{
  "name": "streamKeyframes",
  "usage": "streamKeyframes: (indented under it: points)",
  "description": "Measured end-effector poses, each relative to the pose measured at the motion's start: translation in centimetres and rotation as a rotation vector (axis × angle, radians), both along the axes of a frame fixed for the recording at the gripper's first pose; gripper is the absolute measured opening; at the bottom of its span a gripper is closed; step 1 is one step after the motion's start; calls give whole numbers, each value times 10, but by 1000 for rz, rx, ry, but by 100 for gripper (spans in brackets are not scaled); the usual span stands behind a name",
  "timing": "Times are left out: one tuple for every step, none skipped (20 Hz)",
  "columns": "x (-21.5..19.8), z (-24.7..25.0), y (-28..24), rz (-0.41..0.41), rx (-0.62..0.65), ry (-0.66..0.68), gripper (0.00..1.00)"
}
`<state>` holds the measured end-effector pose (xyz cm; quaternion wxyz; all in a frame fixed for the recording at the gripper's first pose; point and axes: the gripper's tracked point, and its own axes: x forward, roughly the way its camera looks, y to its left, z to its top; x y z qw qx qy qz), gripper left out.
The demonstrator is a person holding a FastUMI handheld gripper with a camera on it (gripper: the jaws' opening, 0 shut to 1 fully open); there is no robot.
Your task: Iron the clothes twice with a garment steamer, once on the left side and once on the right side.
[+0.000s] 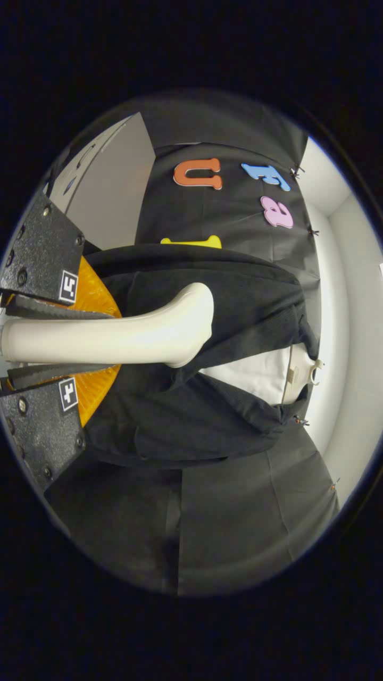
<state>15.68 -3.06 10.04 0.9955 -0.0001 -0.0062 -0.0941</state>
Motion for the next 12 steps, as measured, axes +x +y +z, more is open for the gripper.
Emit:
streamKeyframes:
  points:
    - [1,-6,0,-1,0,12,38]
    - [1,-12,0,-2,0,25,38]
    - [2,-18,1,-4,2,39,38]
    - [2,-25,0,-5,7,55,38]
    - [2,-31,-1,-6,11,70,38]
    - [2,-36,-1,-10,13,84,38]
    - [4,-42,-1,-13,14,95,38]
    - [5,-45,-1,-17,15,104,38]
    - [5,-50,-2,-21,15,112,38]
    - [5,-54,-2,-24,14,120,38]
    - [5,-59,-2,-27,14,129,38]
    - [4,-65,-3,-30,13,140,38]
